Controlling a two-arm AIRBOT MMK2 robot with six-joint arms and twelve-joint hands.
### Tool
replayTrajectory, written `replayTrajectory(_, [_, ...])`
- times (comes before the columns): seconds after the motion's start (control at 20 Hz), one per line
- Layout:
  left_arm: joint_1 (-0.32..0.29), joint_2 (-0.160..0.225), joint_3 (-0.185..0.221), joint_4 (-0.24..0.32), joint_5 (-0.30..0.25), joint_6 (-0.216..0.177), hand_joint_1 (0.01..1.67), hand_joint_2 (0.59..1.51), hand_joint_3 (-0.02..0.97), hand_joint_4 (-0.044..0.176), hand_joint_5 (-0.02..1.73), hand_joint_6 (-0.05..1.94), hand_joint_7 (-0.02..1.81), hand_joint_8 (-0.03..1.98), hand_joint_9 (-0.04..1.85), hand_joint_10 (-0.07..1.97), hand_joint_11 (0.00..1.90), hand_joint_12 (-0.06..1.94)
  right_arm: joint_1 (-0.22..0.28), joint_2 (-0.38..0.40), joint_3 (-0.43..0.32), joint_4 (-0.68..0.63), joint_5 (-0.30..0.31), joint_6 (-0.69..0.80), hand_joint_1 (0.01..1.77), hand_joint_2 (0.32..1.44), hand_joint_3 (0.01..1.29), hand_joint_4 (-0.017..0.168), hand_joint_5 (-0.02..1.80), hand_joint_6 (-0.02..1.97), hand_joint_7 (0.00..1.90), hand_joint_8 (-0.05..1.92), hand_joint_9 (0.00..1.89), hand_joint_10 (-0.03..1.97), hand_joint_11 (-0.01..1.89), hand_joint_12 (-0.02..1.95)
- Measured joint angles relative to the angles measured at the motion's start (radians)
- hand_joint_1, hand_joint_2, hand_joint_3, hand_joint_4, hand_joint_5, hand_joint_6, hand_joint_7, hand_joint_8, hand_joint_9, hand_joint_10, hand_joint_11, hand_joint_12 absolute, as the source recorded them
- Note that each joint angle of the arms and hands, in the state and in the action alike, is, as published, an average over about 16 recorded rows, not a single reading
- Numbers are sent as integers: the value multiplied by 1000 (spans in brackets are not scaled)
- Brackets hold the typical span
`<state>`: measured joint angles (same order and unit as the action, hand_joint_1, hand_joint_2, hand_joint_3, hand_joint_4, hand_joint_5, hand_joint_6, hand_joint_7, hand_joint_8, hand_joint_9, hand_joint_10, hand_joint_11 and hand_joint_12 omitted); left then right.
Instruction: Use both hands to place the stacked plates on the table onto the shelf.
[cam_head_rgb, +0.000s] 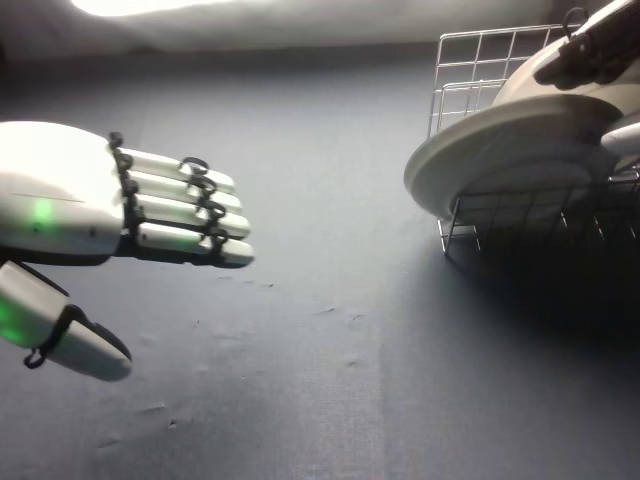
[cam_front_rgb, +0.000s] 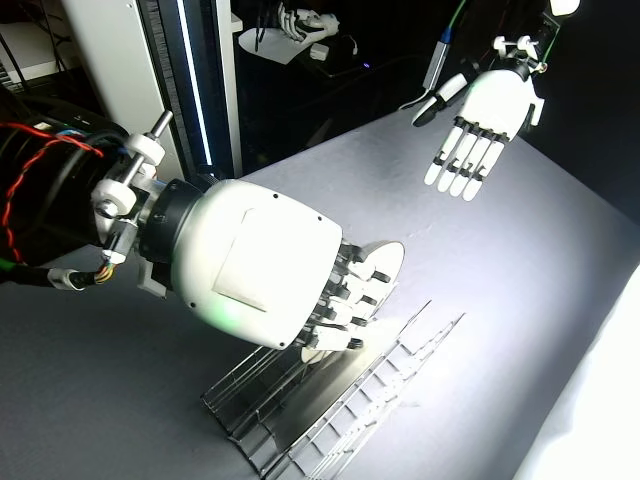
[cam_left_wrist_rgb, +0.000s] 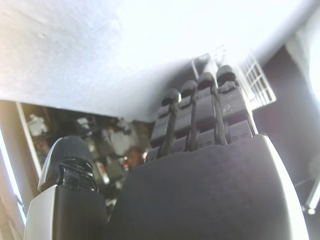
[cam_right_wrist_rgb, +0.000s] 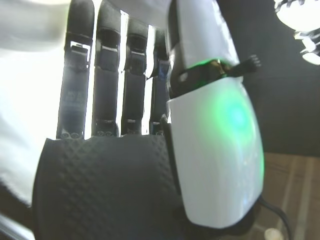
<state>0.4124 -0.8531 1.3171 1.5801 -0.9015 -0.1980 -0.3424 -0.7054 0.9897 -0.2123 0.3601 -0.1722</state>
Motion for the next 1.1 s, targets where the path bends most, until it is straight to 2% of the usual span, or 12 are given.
replayTrajectory(0.2, [-13,3,-40,3,5,3,23,1164,21,-1,35,9,31,1,21,9,19,0,18,-7,-1,-42,14,-3,1058,1055,16,-3,518,38,561,20,547,12,336,649])
replayTrajectory(0.5, [-41,9,-86,14,10,2,23,1165,21,-1,40,10,42,1,27,8,19,1,52,-11,-20,-172,63,-3,772,1053,16,-2,216,21,236,14,235,9,100,561])
replayTrajectory(0.8, [-73,15,-123,54,13,5,23,1166,21,-1,46,10,52,1,33,9,19,1,75,-17,-38,-440,177,-7,537,1022,17,-1,42,21,38,14,56,9,16,387])
replayTrajectory(0.95, [-87,19,-138,73,13,9,23,1166,21,-2,49,10,54,1,34,9,19,1,74,-20,-42,-589,251,-17,492,1020,17,1,29,21,19,14,45,10,18,385])
replayTrajectory(1.1, [-94,21,-146,89,14,12,23,1167,21,-2,51,10,56,1,35,9,19,1,73,-22,-42,-685,299,-21,470,1024,17,3,33,21,18,14,45,10,20,390])
